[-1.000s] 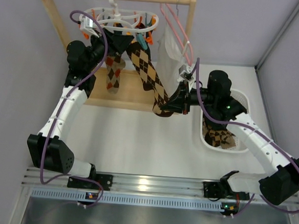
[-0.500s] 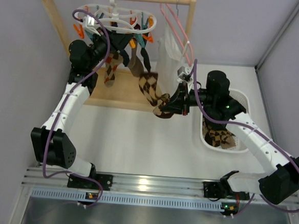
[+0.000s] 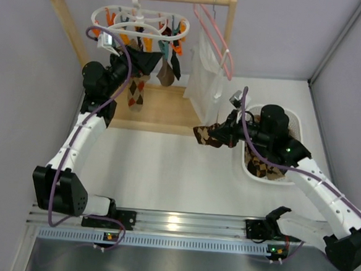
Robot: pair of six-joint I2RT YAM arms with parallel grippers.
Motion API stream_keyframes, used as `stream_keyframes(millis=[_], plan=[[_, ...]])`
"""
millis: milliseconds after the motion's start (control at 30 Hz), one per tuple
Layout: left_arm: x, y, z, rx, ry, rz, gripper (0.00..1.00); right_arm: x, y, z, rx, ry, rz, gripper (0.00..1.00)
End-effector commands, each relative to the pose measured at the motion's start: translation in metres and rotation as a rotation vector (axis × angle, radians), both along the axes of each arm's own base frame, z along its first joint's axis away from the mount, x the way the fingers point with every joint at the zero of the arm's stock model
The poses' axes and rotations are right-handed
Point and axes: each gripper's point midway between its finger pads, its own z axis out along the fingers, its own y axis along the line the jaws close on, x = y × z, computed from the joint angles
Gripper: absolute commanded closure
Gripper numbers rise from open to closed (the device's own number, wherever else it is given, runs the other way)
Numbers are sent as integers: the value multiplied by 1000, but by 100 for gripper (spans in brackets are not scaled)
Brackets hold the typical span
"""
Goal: Remove the socks clipped to the hanger
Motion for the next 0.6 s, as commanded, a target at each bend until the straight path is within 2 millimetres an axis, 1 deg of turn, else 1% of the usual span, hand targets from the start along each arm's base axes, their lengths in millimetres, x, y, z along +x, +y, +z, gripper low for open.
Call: stream_keyframes(millis=[0,33,67,100,133,167,233,267,300,333,367,400,433,467,500,533,567], plan=[[-38,17,23,-15,-107,74,2,30,-50,-7,-48,18,-382,100],[-41,22,21,-24,-99,108,2,29,-58,-12,-55,46,-421,100],[-42,26,8,-12,-55,132,2,33,-73,-10,-61,37,-495,100],[-49,31,1,-6,-28,156,2,35,-81,-10,-73,42,-535,100],[-50,35,-7,5,7,178,2,36,-88,-11,-87,44,-569,100],[-45,45,-36,31,124,246,2,37,-102,-13,-117,56,-632,100],[-52,59,-52,51,200,323,2,43,-119,-14,-144,62,-719,100],[-51,73,-65,74,251,402,2,45,-127,-17,-158,73,-744,100],[-56,81,-94,111,358,441,2,49,-138,-18,-170,70,-802,100],[-60,87,-105,128,399,473,2,53,-144,-20,-182,75,-831,100],[-69,93,-110,142,407,501,2,57,-154,-23,-185,88,-865,100],[-76,102,-123,159,452,544,2,60,-160,-24,-180,97,-886,100],[-83,105,-125,159,458,557,2,63,-164,-25,-178,104,-899,100],[-94,108,-127,155,454,568,2,69,-174,-28,-181,114,-935,100],[-102,110,-129,157,462,571,2,75,-179,-28,-175,113,-953,100],[-109,109,-136,172,486,562,2,81,-180,-34,-180,138,-952,100],[-119,110,-134,181,476,555,2,89,-190,-34,-166,149,-970,100]])
